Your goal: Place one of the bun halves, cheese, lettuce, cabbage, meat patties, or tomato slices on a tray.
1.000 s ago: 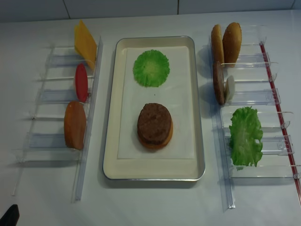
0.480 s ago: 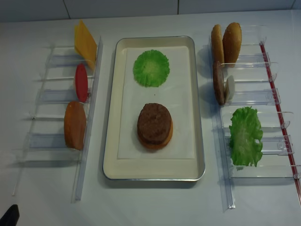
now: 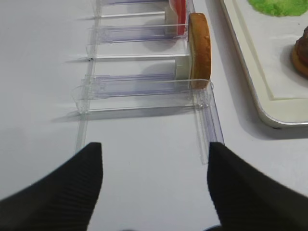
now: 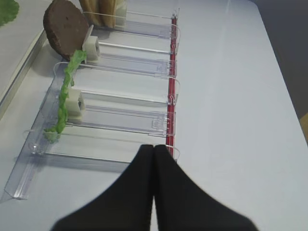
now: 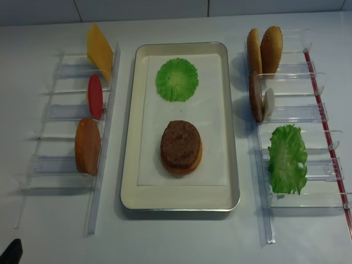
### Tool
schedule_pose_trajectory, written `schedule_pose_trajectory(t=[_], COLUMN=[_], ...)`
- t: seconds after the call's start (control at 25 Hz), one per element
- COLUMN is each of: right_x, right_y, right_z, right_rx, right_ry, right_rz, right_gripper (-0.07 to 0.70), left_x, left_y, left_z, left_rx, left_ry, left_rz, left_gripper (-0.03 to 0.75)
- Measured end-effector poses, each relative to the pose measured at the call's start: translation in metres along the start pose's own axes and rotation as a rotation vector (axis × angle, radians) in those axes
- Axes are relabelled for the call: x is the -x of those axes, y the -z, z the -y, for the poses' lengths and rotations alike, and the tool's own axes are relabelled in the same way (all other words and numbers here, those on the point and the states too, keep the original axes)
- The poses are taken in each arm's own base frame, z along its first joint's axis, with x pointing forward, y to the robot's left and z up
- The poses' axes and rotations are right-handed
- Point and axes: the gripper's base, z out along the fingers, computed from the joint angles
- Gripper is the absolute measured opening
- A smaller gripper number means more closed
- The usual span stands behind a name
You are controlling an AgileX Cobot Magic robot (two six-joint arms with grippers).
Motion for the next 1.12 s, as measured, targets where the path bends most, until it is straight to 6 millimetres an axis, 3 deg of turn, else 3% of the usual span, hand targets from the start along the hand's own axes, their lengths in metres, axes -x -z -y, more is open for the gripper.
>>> schedule_pose_trajectory(t=[1.12], right_x=[0.0], right_y=[0.0], right_z=[0.0], right_rx=[0.0], right_ry=[-0.001], right_rz=[0.0], right_gripper=[-0.001], left_x=[0.0], left_y=[0.0], left_z=[0.0], left_rx=[0.0], left_ry=[0.0], left_rz=[0.0], left_gripper=[0.468])
